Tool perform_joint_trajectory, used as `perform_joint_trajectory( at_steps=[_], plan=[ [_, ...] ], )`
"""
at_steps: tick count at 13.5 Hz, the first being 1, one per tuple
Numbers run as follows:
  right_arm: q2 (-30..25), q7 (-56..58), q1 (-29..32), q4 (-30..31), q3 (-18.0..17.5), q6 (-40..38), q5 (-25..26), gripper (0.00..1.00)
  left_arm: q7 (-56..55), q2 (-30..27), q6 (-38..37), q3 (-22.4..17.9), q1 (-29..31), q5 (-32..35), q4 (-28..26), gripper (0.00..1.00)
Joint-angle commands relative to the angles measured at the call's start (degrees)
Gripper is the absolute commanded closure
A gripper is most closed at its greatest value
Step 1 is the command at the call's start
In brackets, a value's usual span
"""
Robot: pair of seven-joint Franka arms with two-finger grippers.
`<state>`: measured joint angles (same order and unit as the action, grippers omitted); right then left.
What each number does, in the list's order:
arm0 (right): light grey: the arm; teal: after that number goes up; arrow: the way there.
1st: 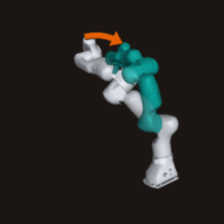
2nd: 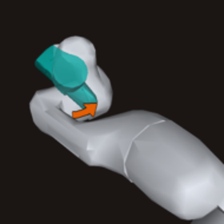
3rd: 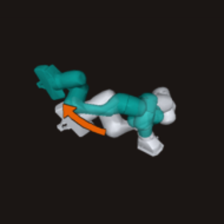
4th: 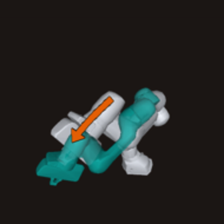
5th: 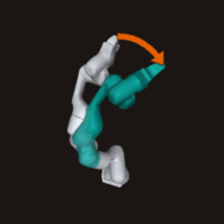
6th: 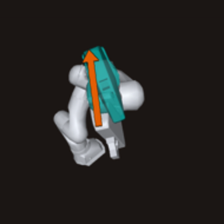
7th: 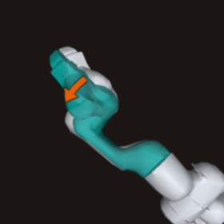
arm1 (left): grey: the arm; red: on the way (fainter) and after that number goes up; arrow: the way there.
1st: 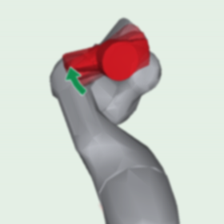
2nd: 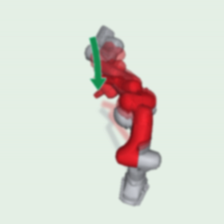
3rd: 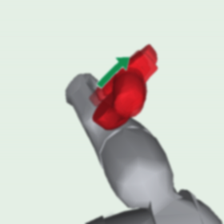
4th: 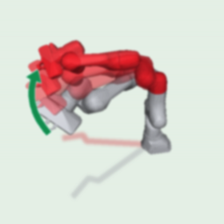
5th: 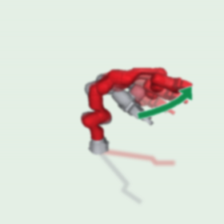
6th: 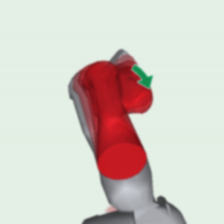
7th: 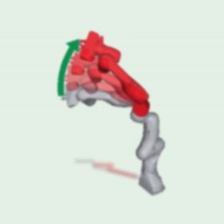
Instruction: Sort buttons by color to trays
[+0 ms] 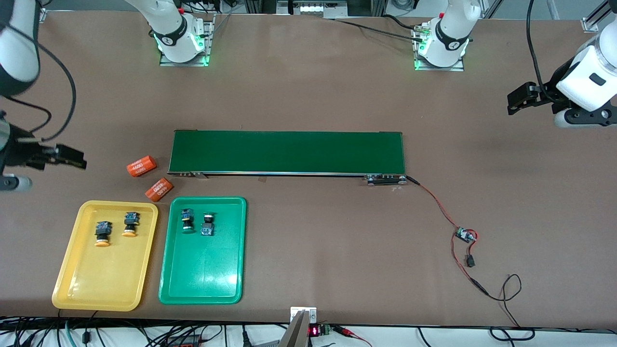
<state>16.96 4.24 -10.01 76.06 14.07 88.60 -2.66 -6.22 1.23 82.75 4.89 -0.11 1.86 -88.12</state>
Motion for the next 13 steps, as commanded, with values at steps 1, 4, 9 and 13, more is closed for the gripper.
perform_joint_trajectory(
  at_steps=[1,4,9,13],
  plan=[
    [-3.2,-3.5,1.9,2.3,1.0,-4.7,-0.9,0.00,1.3,0.8,-1.5,0.1,0.2,-0.6,1.9,0.00],
    [-8.7,-3.1,1.9,9.7,1.0,2.1,0.4,0.00,1.3,0.8,-1.5,0.1,0.2,-0.6,1.9,0.00],
    [-12.5,-2.8,1.4,15.2,0.6,6.8,3.5,0.00,1.3,0.8,-1.5,0.1,0.2,-0.6,1.9,0.00],
    [-12.0,-3.1,1.1,14.9,0.3,7.6,3.1,0.00,1.3,0.8,-1.5,0.1,0.2,-0.6,1.9,0.00]
  ],
)
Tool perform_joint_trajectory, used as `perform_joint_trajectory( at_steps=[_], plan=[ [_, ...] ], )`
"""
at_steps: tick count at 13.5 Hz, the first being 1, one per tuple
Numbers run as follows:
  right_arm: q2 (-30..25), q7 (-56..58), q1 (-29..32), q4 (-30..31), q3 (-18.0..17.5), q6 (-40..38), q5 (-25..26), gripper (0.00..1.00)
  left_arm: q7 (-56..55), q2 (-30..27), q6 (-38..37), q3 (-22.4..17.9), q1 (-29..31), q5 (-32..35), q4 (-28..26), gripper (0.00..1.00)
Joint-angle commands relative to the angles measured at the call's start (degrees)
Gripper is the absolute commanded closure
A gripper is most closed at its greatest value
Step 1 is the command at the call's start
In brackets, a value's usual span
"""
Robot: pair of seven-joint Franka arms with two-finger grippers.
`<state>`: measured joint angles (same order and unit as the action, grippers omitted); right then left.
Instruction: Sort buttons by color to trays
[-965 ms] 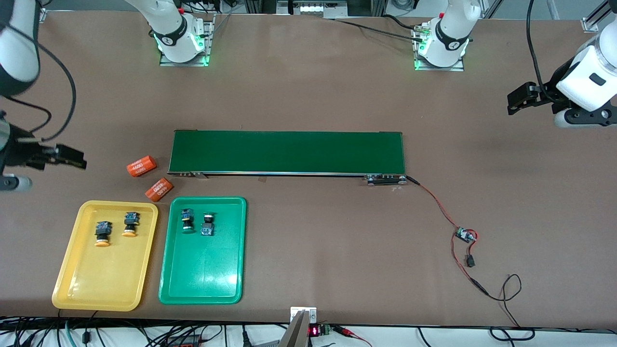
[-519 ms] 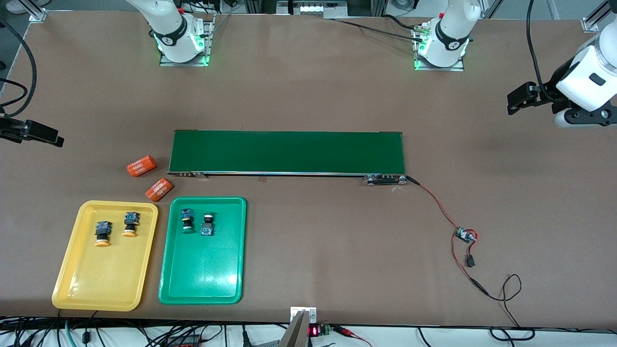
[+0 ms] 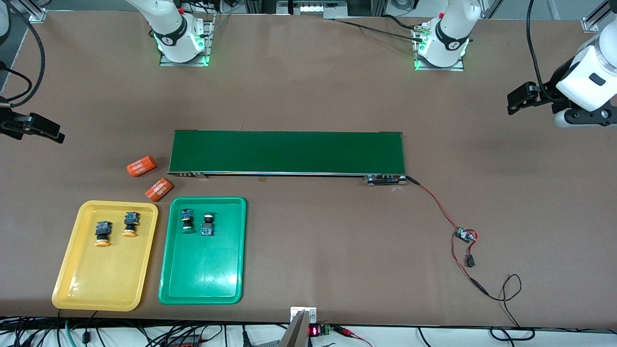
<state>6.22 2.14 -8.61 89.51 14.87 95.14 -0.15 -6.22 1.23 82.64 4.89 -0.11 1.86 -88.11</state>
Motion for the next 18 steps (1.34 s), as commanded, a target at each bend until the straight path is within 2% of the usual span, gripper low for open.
perform_joint_trajectory(
  at_steps=[1,10,15,18],
  plan=[
    [-1.5,-1.2,-0.7,1.3,-0.6,0.8,0.6,0.00,1.3,0.8,-1.4,0.1,0.2,-0.6,1.9,0.00],
    [-2.1,-1.0,1.2,1.0,-2.3,0.0,0.9,0.00,1.3,0.8,-1.4,0.1,0.2,-0.6,1.9,0.00],
    [-7.0,-0.8,1.1,6.3,-2.3,0.2,0.9,0.00,1.3,0.8,-1.3,0.1,0.1,-0.6,1.9,0.00],
    [-7.6,-0.6,1.0,6.6,-2.4,-0.7,1.0,0.00,1.3,0.8,-1.4,0.1,0.2,-0.6,1.9,0.00]
  ],
)
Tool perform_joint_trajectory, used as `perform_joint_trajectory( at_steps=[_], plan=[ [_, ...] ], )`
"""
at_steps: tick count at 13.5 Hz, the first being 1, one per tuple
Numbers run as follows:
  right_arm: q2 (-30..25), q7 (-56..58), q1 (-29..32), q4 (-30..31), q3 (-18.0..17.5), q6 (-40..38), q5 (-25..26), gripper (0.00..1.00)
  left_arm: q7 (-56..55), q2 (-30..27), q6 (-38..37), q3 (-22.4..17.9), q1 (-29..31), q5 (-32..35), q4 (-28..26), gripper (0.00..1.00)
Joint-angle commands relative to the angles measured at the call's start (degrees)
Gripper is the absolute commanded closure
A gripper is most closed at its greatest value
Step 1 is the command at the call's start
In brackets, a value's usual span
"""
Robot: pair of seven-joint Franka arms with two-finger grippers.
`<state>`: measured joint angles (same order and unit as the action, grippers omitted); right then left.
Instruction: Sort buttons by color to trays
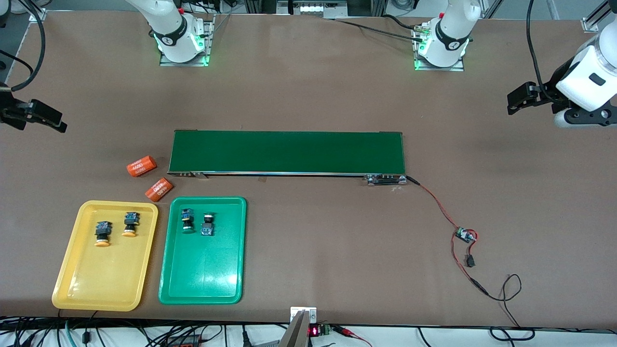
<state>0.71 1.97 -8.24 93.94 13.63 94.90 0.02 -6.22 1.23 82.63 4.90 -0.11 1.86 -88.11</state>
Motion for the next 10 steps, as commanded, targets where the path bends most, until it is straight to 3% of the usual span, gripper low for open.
perform_joint_trajectory(
  at_steps=[1,10],
  plan=[
    [-1.9,-0.4,0.7,1.9,-1.1,-1.8,0.9,0.00,1.3,0.8,-1.4,0.1,0.2,-0.6,1.9,0.00],
    [-2.1,-0.4,0.5,0.8,-1.9,-3.7,1.2,0.00,1.3,0.8,-1.4,0.1,0.1,-0.6,1.9,0.00]
  ],
)
